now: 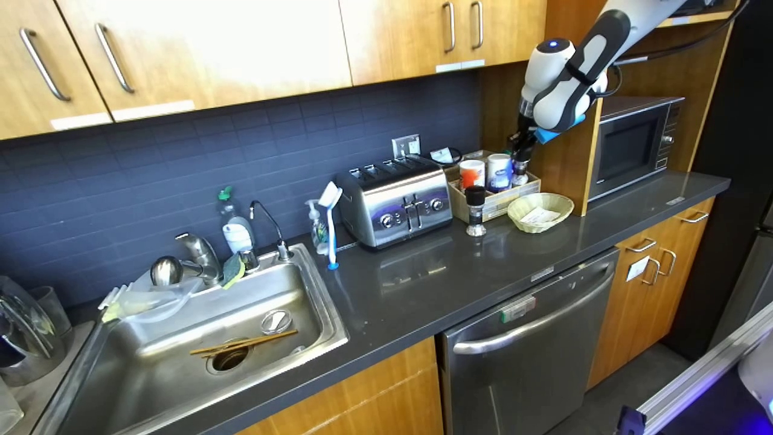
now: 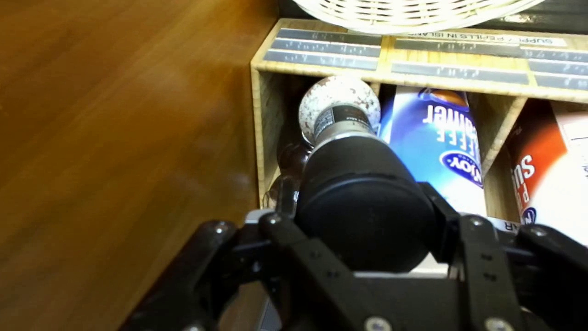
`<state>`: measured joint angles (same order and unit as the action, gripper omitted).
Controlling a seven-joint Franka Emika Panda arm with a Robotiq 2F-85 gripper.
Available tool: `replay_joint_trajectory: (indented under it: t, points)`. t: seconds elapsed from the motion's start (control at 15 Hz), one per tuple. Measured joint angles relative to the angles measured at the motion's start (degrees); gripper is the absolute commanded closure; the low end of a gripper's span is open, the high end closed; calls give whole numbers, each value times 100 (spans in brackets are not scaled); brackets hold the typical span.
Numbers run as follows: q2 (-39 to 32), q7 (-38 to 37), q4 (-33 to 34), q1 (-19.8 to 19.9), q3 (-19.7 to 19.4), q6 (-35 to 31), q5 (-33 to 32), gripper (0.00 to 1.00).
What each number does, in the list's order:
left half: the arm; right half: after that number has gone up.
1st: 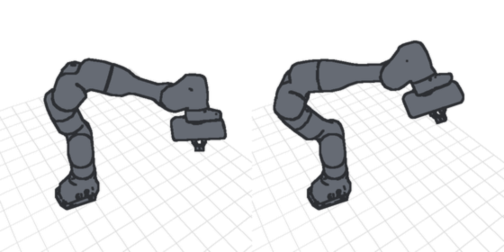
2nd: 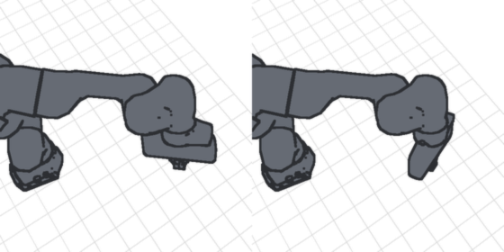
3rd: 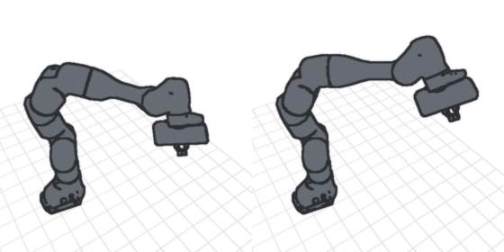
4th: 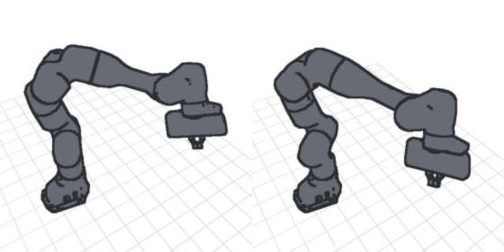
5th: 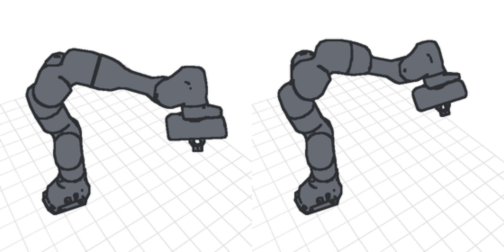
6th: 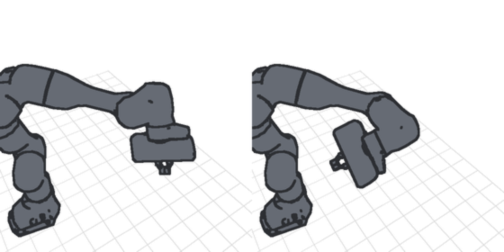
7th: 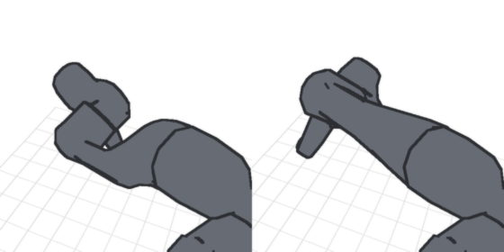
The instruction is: Put the spice bottle into the box
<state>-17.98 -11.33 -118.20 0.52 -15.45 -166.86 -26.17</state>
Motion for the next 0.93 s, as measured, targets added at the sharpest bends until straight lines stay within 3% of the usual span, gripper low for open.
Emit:
replay_joint_trajectory:
  t: [0.93]
  points:
    - [-227,284,13,340,167,-410,100,60]
